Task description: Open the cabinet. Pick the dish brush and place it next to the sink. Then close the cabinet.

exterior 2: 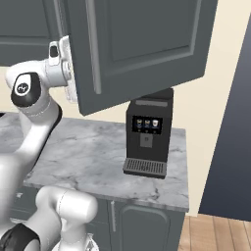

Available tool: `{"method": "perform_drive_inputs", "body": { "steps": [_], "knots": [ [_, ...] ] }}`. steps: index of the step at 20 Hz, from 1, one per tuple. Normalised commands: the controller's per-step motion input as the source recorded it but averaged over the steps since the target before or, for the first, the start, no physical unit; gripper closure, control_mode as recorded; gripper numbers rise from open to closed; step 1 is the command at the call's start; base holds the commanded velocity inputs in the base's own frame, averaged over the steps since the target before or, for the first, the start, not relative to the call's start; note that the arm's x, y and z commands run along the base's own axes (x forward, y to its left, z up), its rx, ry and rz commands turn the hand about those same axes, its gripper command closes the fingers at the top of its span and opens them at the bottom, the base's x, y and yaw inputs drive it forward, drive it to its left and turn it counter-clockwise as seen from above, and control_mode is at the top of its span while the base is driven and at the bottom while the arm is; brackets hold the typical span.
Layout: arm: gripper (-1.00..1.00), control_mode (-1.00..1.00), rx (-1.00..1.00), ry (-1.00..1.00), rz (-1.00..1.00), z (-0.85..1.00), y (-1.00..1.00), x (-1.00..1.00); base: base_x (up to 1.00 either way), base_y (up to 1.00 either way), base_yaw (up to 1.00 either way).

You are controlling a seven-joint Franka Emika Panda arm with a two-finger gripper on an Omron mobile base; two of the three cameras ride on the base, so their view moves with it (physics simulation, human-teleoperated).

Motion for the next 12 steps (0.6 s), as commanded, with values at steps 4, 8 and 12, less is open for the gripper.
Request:
{"method": "perform_drive_inputs", "body": {
  "steps": [4,8,12],
  "knots": [
    [-1.0,-1.0,0.04,0.0,-0.18,0.05,-0.79,-0.27,0.0,0.0,0.0],
    [-1.0,-1.0,0.04,0.0,-0.13,0.17,-0.75,-0.48,0.0,0.0,0.0],
    [-1.0,-1.0,0.04,0.0,-0.09,0.1,-0.67,-0.49,0.0,0.0,0.0]
  ]
}}
